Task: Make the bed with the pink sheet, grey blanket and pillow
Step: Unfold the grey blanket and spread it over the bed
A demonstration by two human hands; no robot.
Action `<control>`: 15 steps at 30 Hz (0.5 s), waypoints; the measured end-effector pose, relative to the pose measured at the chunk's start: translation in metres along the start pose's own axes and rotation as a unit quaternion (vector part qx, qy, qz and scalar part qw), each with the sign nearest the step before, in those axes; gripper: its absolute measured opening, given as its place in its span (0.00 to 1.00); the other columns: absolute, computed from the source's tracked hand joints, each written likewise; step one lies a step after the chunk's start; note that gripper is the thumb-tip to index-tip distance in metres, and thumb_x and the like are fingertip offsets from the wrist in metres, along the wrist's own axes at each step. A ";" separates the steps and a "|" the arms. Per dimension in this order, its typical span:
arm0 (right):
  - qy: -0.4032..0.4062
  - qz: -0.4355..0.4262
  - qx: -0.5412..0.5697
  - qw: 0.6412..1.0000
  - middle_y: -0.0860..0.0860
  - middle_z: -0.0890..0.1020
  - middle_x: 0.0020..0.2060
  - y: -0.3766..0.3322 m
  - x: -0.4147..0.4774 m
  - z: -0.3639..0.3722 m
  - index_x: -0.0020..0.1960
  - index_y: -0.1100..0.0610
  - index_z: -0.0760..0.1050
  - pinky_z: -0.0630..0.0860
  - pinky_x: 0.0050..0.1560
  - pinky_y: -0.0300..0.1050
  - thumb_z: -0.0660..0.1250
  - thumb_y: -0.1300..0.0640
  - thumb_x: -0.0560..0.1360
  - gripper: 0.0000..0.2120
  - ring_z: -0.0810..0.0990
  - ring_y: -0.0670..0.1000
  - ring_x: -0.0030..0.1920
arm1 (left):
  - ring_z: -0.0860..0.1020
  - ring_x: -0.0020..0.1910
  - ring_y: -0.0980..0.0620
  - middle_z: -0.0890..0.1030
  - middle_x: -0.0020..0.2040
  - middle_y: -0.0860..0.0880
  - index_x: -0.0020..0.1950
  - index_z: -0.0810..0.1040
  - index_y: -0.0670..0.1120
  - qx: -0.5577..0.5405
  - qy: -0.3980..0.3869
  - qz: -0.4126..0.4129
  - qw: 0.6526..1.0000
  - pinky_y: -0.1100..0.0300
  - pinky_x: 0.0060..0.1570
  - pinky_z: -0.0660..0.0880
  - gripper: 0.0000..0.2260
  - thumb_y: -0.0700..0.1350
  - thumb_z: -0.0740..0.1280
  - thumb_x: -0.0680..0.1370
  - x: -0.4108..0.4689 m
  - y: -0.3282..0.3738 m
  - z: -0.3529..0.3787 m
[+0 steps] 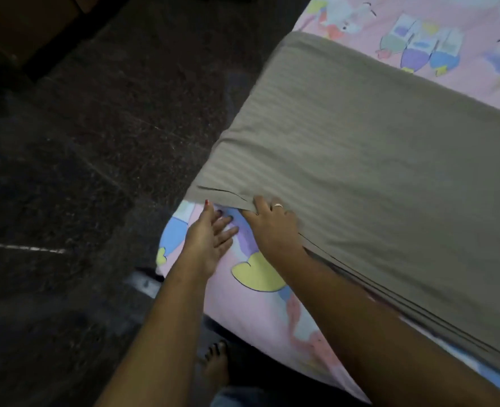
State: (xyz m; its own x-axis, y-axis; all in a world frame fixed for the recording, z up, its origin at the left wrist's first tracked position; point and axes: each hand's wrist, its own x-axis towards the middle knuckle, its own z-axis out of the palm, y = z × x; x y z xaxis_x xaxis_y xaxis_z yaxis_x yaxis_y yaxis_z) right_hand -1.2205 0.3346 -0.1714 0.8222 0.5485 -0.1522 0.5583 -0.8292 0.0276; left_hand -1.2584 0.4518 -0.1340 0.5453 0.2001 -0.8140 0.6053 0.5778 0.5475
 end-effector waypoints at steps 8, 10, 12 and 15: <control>0.181 -0.021 0.028 0.983 0.50 0.78 0.37 -0.010 0.022 -0.005 0.42 0.51 0.79 0.65 0.22 0.41 0.57 0.58 0.68 0.12 0.75 0.55 0.32 | 0.79 0.56 0.46 0.80 0.57 0.43 0.62 0.75 0.43 -0.084 -0.043 -0.025 0.995 0.51 0.60 0.74 0.29 0.65 0.61 0.74 0.043 0.054 0.003; 0.200 -0.038 0.027 0.979 0.49 0.78 0.38 -0.010 0.019 -0.007 0.46 0.51 0.78 0.66 0.24 0.43 0.60 0.52 0.70 0.09 0.75 0.54 0.33 | 0.79 0.56 0.44 0.80 0.58 0.41 0.62 0.76 0.42 -0.125 -0.028 -0.001 0.992 0.48 0.58 0.76 0.23 0.58 0.63 0.77 0.052 0.058 0.004; 0.223 -0.040 0.026 0.974 0.49 0.78 0.40 -0.014 0.013 -0.012 0.48 0.50 0.79 0.67 0.25 0.43 0.62 0.51 0.72 0.09 0.74 0.54 0.33 | 0.79 0.51 0.43 0.80 0.56 0.39 0.61 0.76 0.39 -0.147 0.029 0.065 0.987 0.47 0.54 0.76 0.17 0.50 0.62 0.80 0.049 0.060 0.004; 0.250 -0.035 0.018 0.968 0.49 0.79 0.41 -0.030 -0.001 -0.022 0.50 0.49 0.79 0.66 0.27 0.42 0.63 0.61 0.70 0.12 0.74 0.54 0.34 | 0.80 0.46 0.45 0.80 0.51 0.40 0.62 0.74 0.36 -0.149 0.104 0.145 0.973 0.51 0.48 0.78 0.15 0.44 0.61 0.80 0.030 0.055 -0.005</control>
State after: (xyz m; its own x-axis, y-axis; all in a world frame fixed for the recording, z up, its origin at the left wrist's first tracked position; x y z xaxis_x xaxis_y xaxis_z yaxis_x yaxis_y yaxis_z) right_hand -1.2355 0.3614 -0.1508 0.7388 0.5794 0.3443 0.6176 -0.7865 -0.0018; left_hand -1.2116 0.4937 -0.1295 0.5207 0.5266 -0.6720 0.2317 0.6704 0.7049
